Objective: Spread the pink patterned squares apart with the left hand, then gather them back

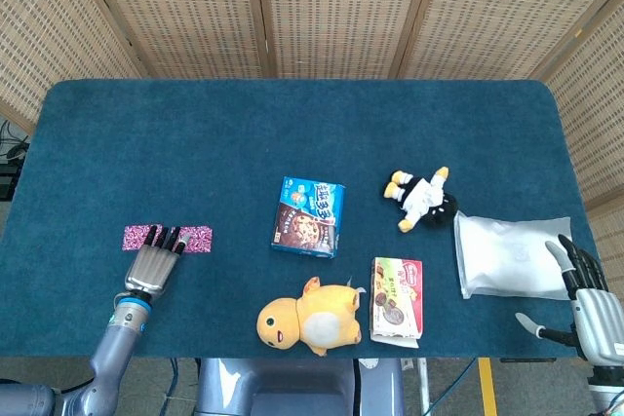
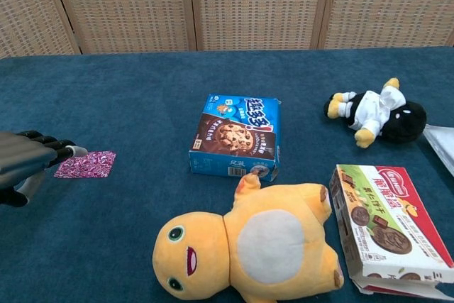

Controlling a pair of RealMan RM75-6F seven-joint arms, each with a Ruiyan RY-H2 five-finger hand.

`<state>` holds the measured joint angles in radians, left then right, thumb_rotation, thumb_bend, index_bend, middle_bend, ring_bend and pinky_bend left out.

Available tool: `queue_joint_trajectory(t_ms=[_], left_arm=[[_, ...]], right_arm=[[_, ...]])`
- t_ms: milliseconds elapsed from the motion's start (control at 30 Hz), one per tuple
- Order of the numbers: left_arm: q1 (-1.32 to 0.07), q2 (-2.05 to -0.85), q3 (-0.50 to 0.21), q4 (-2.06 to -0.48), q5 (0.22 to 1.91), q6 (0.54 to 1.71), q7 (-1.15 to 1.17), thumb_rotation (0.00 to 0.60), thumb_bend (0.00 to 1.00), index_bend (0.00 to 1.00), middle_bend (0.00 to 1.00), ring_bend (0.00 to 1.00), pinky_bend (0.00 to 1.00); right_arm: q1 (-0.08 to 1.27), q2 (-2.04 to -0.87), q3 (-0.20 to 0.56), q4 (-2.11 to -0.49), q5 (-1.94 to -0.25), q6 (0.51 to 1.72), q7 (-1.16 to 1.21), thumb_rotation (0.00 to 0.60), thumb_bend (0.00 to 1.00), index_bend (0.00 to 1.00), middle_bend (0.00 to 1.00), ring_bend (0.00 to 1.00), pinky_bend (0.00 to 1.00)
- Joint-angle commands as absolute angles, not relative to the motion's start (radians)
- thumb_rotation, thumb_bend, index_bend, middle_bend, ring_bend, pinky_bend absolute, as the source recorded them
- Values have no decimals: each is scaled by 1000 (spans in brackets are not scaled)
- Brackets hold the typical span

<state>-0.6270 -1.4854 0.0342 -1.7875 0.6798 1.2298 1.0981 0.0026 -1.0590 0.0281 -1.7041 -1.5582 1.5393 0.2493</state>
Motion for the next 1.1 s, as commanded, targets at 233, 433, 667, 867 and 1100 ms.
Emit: queue_joint_trajectory(t_ms=[233, 433, 667, 867, 1100], left_arm=[[-653, -1504, 28, -1775, 617, 1254, 1133, 600, 941, 0, 0, 0, 0], [-667, -1507, 29, -1769, 589, 1253, 1143, 600, 943, 0, 0, 0, 0], [-679, -1513, 42, -1764, 568, 1261, 1164, 600, 944, 0, 0, 0, 0], [-686, -1523, 54, -1759, 558, 1268, 1178, 600, 947, 0, 0, 0, 0], [-693, -1540, 69, -1751, 549, 1281, 1201, 600, 953, 0, 0, 0, 0]], right_arm=[[3, -1057, 30, -1704, -1557, 1540, 257, 600, 106, 43, 0, 0, 0], [2, -1058, 30, -1705, -1558, 1541, 255, 600, 105, 42, 0, 0, 0], [2, -1056, 31, -1707, -1558, 1541, 256, 600, 106, 43, 0, 0, 0], [2, -1054, 31, -1709, -1557, 1542, 260, 600, 107, 43, 0, 0, 0], [1, -1053, 31, -1710, -1559, 1543, 261, 600, 106, 43, 0, 0, 0]])
